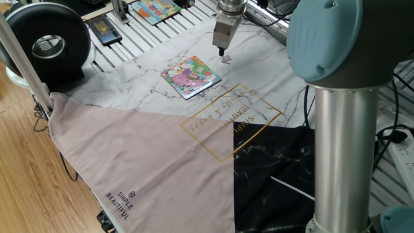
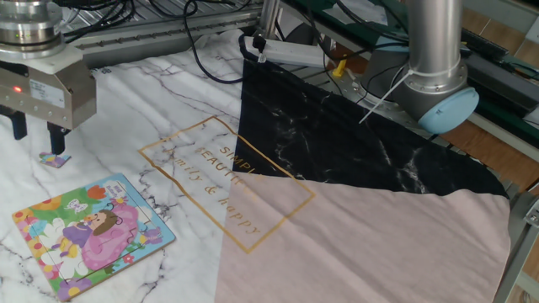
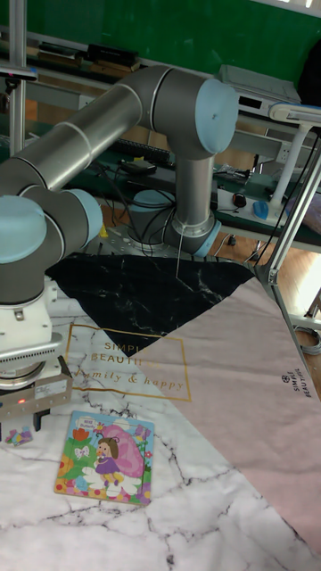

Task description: Assemble one piece of a puzzle

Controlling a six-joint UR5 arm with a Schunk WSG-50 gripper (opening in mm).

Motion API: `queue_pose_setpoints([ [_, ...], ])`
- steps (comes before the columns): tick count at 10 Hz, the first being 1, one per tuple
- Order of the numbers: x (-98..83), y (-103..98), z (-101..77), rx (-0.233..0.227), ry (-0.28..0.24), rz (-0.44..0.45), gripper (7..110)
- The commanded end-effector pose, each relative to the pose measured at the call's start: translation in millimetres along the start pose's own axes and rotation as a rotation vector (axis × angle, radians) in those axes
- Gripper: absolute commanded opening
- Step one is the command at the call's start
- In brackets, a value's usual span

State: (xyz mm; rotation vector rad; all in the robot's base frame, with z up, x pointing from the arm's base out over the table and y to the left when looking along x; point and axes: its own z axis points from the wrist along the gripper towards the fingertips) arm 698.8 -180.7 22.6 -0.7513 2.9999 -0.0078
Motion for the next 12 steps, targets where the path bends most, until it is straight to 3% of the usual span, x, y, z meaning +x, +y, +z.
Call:
queue_pose_setpoints([
  [1,36.2,-5.9,-14.8,0.046,0.149,0.027,44],
  [2,27.5,-1.4,-15.0,0.027,0.112,0.056,44],
  [3,7.0,17.9,-16.7,-0.058,0.031,0.101,44],
  [4,-6.1,28.9,-20.0,-0.107,-0.018,0.142,44],
  [5,-2.6,12.2,-18.5,-0.037,-0.010,0.114,22],
  [8,-12.6,11.5,-13.7,-0.068,-0.045,0.068,22],
  [9,-12.7,6.2,-11.1,-0.044,-0.047,0.048,22],
  [11,-7.9,3.6,-6.0,-0.042,-0.056,0.000,22],
  [12,-6.6,2.1,-4.0,-0.039,-0.063,-0.006,44],
])
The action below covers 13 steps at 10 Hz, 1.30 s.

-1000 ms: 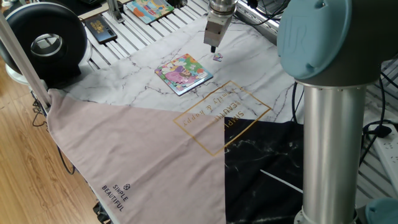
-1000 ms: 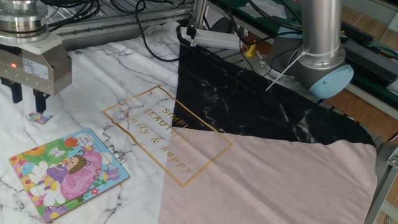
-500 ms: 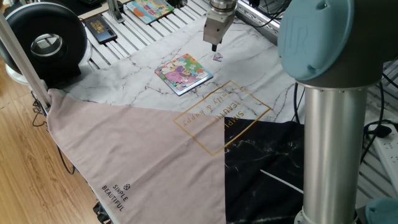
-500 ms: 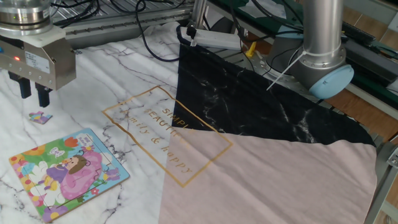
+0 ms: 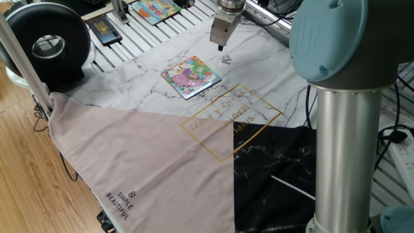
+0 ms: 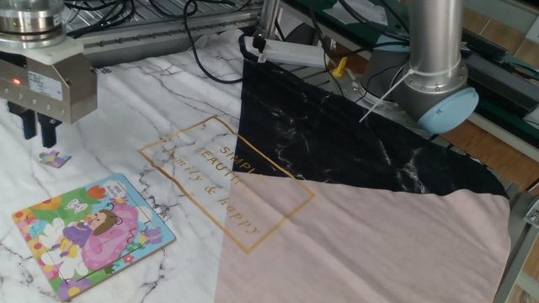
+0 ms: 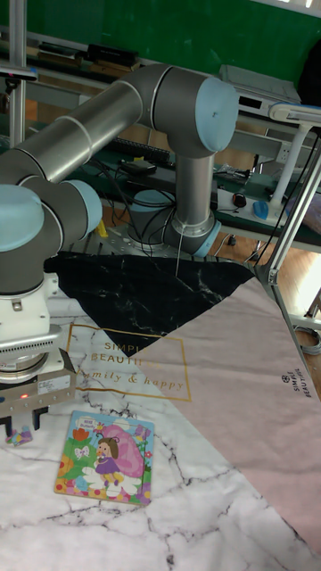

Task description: Assemble one piece of a puzzle

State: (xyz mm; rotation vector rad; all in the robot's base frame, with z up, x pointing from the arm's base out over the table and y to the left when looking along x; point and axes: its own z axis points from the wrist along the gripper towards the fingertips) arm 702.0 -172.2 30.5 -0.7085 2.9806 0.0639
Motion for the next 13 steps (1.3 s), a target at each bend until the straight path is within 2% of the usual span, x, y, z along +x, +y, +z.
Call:
queue_pose_setpoints([
  [1,0.6,-1.0,4.6,-0.009,-0.028,-0.022,44],
  [4,14.4,0.4,13.0,-0.002,0.020,0.041,44],
  [7,12.0,-6.7,19.1,0.025,0.008,0.041,44],
  [10,12.9,-4.3,19.5,0.021,0.010,0.041,44],
  [13,20.7,0.1,21.7,0.008,0.040,0.051,44],
])
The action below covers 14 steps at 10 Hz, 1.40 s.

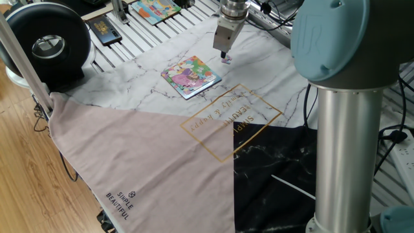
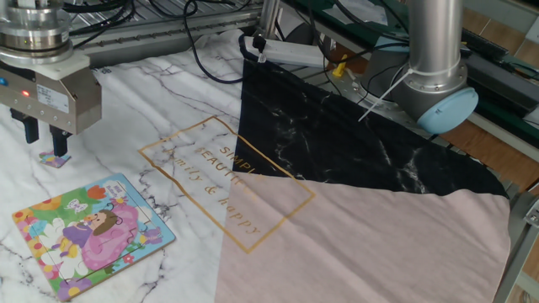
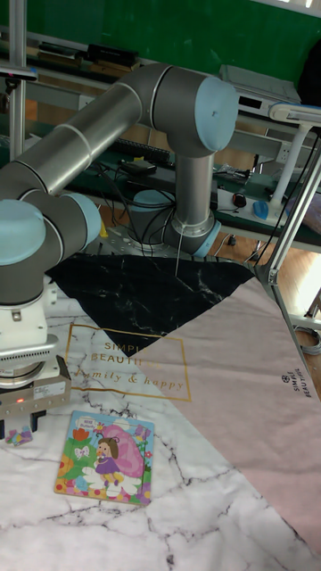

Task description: Assemble one piece of a puzzle

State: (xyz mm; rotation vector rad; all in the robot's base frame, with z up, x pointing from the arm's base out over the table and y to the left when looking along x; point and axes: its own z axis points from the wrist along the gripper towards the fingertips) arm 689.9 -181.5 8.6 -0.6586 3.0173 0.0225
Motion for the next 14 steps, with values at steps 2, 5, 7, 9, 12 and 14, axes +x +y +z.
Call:
queue_pose_setpoints([
  [2,4.1,4.1,7.2,-0.013,0.008,0.014,44],
  [5,5.9,3.3,12.1,0.006,0.008,0.013,44],
  [7,5.6,1.4,12.5,0.032,0.001,0.024,44],
  [9,5.1,3.1,8.8,0.038,-0.003,0.025,66],
  [12,3.5,0.9,9.9,0.039,-0.009,0.025,66],
  [14,0.0,5.4,8.7,0.003,-0.017,0.038,44],
])
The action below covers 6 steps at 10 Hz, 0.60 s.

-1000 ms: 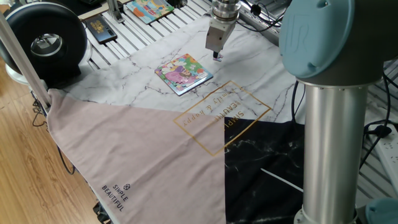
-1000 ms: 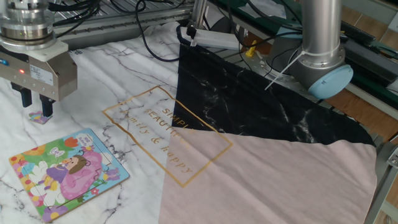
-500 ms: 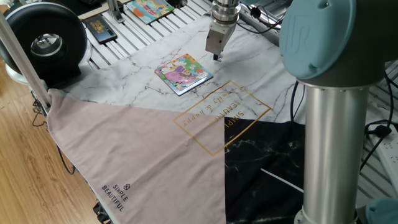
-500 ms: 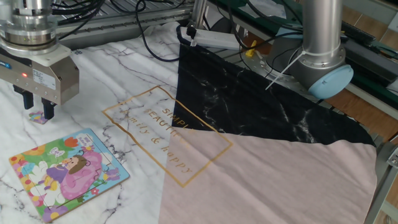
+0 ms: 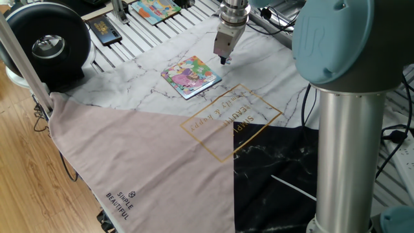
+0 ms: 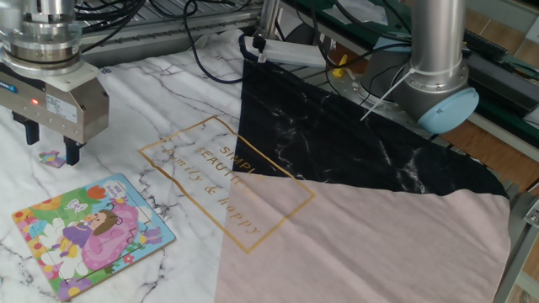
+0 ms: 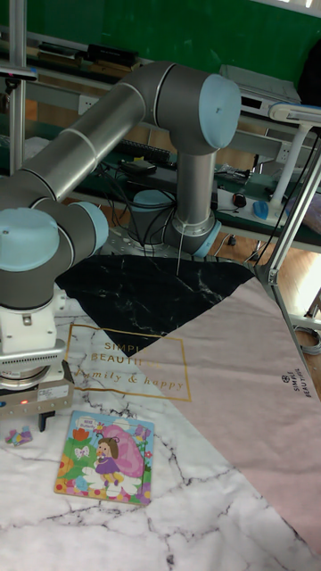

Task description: Assemble one piece of a puzzle

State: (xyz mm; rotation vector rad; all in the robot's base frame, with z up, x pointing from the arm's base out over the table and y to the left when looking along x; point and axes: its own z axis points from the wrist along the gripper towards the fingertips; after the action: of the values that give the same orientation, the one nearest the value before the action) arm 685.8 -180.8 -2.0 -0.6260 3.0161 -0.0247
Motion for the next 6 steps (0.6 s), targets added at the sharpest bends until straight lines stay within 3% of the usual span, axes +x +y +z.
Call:
queue_pose_setpoints([
  [1,-5.0,3.6,-0.4,-0.043,-0.017,0.030,44],
  [6,-3.8,0.8,1.0,-0.046,-0.022,0.009,44],
])
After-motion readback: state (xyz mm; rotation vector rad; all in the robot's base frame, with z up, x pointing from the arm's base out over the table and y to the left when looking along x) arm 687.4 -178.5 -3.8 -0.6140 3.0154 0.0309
